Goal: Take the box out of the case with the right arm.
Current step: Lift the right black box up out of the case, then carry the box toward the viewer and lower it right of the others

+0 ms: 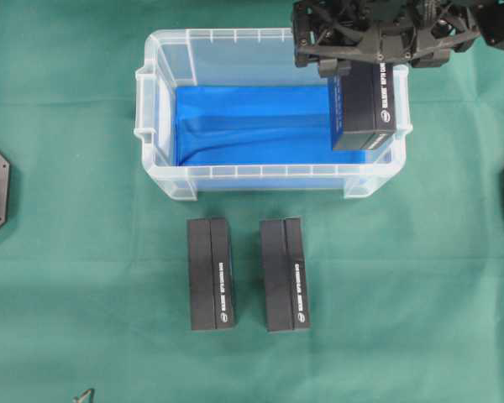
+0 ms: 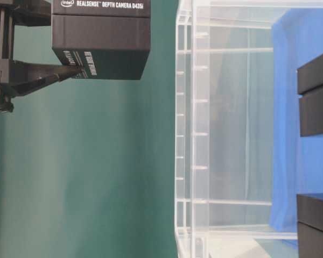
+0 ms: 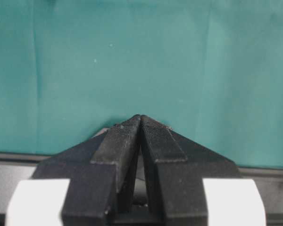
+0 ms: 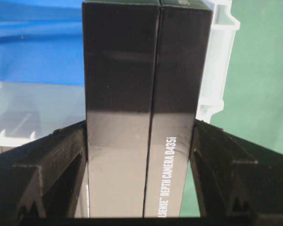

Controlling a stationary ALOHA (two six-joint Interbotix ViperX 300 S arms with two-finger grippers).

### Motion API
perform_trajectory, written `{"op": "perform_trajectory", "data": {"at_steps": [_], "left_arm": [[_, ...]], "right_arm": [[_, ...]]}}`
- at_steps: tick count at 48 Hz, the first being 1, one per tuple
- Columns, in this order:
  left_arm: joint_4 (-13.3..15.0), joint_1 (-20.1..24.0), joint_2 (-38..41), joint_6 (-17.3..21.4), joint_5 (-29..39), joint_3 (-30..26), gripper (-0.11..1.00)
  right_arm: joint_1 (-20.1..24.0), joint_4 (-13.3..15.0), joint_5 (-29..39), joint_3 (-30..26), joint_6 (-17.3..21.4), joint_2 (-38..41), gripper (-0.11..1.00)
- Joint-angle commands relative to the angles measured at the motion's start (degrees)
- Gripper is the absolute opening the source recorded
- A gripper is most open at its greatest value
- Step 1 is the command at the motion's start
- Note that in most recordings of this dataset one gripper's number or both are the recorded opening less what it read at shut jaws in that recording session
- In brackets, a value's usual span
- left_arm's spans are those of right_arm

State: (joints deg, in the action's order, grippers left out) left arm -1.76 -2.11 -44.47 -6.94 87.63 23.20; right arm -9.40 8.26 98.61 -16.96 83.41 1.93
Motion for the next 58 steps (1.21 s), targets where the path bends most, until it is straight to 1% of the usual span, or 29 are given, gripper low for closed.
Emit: {"op": "perform_trajectory", "data": {"at_steps": [1,26,38,49,58], "left_arm": [[-0.09,0.18,0.18,0.00,-0.26,-0.53,0.00],[-0.09,0.09,0.26,0.00,-0.18,-0.53,0.00],[-0.18,0.09,0.26,0.00,-0.26,-0.53,0.00],[-0.09,0.09,0.26,0.00,-0.18,-0.53,0.00],[-0.18,0.09,0.26,0.00,-0.18,-0.53,0.00]], "right_arm": [[0.18,0.26,0.18,-1.58,-0.09,-2.02,0.65],[0.18,0.26,0.35,-1.58,-0.18,-2.02,0.65],[1.05,0.26,0.44,-1.58,0.09,-2.02,0.65],[3.52,0.26,0.62,-1.58,0.53,-2.02,0.65],[6.86,0.26,1.41,-1.49,3.87,-2.02,0.65]]}}
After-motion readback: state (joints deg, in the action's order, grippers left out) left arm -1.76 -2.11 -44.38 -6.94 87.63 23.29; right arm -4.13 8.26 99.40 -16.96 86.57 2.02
